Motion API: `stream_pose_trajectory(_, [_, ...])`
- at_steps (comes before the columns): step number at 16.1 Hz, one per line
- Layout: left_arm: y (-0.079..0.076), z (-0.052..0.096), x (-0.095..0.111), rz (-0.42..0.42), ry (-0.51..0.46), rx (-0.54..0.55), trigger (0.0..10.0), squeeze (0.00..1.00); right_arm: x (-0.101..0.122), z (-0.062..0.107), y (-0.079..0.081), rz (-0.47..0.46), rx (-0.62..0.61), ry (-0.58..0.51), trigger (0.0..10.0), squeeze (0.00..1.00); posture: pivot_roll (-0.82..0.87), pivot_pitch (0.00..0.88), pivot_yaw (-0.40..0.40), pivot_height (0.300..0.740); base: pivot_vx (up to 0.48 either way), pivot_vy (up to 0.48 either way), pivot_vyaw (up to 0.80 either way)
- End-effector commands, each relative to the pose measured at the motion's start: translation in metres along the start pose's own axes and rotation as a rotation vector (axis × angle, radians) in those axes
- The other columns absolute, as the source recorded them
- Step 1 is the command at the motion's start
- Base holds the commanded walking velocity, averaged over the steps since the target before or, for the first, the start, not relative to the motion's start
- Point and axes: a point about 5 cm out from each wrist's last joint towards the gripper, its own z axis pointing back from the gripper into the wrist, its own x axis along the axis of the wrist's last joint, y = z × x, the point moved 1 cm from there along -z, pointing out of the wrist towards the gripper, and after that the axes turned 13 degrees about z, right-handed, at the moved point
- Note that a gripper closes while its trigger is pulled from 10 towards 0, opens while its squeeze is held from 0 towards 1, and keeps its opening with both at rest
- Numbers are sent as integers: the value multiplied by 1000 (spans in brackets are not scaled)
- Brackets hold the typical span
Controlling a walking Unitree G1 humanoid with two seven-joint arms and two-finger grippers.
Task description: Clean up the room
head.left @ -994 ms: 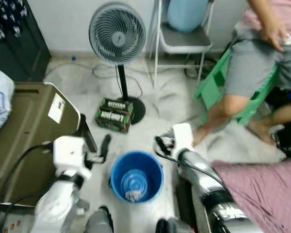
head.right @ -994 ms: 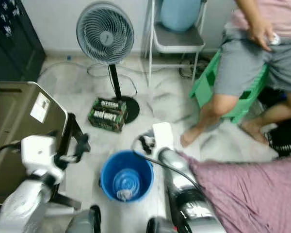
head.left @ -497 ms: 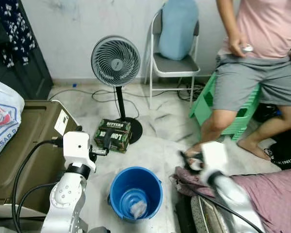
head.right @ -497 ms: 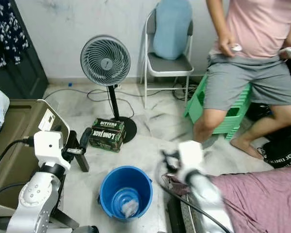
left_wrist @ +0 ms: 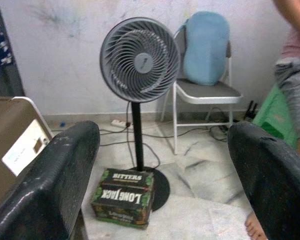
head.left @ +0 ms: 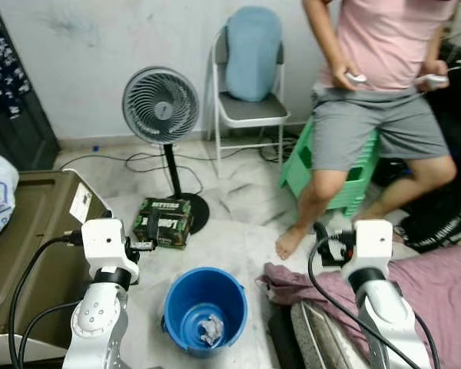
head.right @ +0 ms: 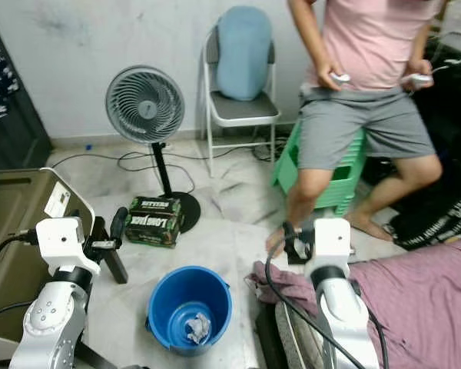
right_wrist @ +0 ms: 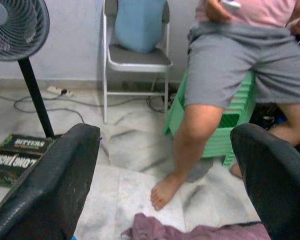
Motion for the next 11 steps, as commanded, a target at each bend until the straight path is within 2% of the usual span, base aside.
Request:
stream_pose_trajectory(1, [0,0,0,3,-3,-9,10000,0,10,-3,3,7,18,-36,10000,0,-91,0,-19,740,0,0,800])
stream_pose_trajectory(6, [-2,1,2,-1,-12,-17,10000,0,17,-12,8,0,61,-58,10000,0,-80,0,-28,740,0,0,800])
stream_pose_trajectory(11, [-3,4,2,-8,-5,-26,10000,0,17,-12,10,-3,74,-61,10000,0,-71,0,-31,740,0,0,800])
